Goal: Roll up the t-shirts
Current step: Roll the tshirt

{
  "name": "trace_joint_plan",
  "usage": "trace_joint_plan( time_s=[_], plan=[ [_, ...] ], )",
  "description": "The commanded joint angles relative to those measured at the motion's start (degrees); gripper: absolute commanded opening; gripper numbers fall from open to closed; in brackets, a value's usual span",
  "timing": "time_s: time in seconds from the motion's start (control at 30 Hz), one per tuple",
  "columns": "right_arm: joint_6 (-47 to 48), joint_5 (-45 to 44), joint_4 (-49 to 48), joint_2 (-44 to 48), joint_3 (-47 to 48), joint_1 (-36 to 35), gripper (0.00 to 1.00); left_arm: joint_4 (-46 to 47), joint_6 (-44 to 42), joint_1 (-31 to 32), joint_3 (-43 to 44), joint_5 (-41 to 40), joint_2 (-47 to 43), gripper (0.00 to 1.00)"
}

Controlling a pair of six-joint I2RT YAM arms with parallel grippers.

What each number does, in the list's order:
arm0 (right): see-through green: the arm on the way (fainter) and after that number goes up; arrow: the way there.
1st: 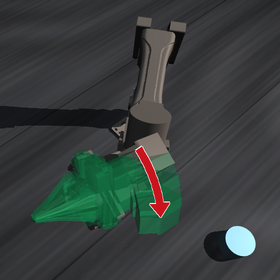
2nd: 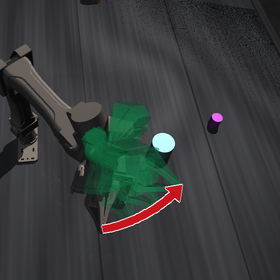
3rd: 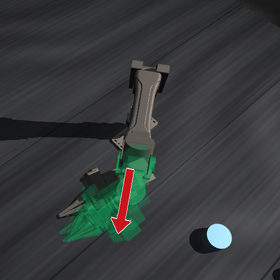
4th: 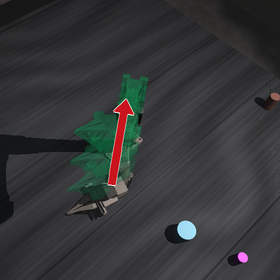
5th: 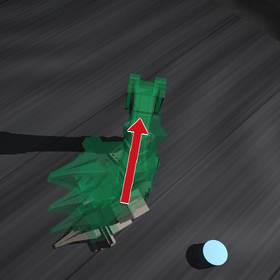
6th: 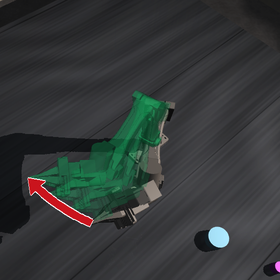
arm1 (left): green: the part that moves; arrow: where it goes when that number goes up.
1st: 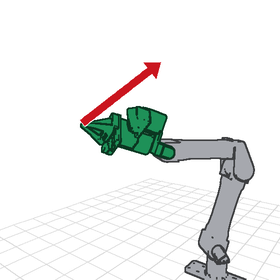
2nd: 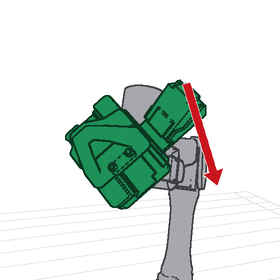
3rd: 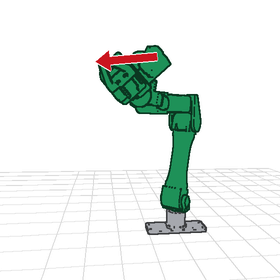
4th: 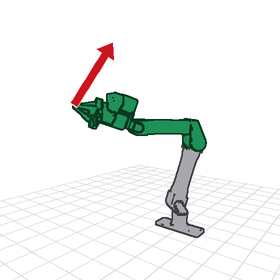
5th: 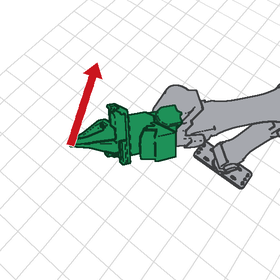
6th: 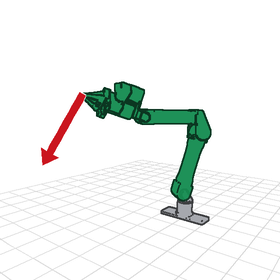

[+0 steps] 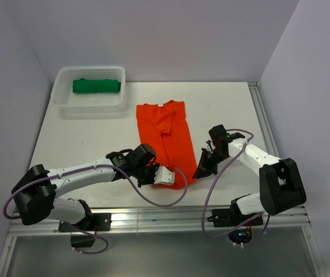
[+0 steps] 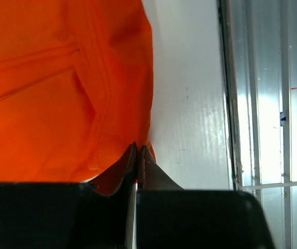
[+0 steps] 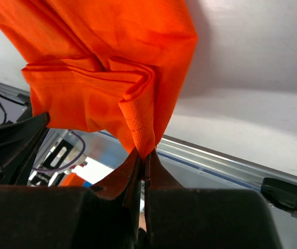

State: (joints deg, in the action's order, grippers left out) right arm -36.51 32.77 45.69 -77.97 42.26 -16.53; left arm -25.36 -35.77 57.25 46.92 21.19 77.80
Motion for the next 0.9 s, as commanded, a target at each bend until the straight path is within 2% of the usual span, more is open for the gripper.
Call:
trace_joint_plan(
  time_s=[0.0, 0.43, 0.87],
  plan=[
    [0.8, 3.2, 0.9, -2.4, 4.6, -0.2, 0.00, -1.3, 0.4, -2.1, 1.9, 4.5, -1.2, 0.02],
    [3.9, 4.9, 1.4, -10.1, 9.1, 3.1, 0.00, -3.4, -1.2, -9.8, 2.7, 9.7, 2.9, 0.02],
    [5.4, 7.0, 0.7, -13.6, 11.3, 7.7, 0.00, -6.8, -1.4, -16.4, 8.4, 12.4, 10.1, 0.02]
  ],
)
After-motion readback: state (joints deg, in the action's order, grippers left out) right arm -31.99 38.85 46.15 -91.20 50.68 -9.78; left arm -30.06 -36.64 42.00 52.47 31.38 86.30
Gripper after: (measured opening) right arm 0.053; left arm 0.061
